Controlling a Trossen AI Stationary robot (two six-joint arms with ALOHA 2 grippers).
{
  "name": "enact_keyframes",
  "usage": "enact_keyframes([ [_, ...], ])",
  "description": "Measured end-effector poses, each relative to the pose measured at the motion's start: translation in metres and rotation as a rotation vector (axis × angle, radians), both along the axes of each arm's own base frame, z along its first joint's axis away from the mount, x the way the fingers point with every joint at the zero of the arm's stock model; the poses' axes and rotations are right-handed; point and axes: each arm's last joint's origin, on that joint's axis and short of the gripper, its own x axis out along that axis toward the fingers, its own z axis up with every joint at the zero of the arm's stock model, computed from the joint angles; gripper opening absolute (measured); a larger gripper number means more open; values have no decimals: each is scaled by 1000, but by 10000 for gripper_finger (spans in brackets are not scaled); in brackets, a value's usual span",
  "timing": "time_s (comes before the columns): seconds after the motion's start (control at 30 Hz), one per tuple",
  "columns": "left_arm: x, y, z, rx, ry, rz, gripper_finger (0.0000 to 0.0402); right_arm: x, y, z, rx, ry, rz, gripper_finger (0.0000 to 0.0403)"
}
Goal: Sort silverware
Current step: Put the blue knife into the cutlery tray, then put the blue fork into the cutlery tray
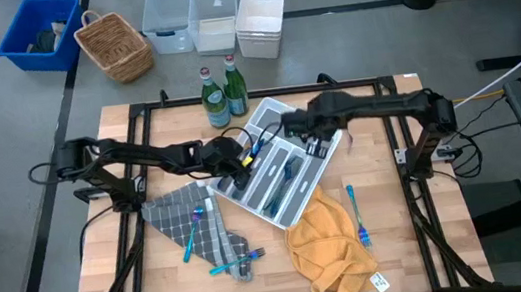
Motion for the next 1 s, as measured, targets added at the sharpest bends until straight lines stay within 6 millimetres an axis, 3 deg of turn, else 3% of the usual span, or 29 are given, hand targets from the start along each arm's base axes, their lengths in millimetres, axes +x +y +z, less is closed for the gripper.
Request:
enact_keyframes([
  [0.27,5,1,-15,-15,34,21,43,-21,-62,-2,100,-36,-298,56],
  [0.43,5,4,-18,-23,53,37,53,-37,-89,-27,205,-33,-415,56],
  [0.73,2,4,-22,-38,85,31,116,-70,-105,-98,306,25,-539,56],
  [1.0,3,4,-21,-35,76,33,119,-90,-110,-132,309,23,-597,56],
])
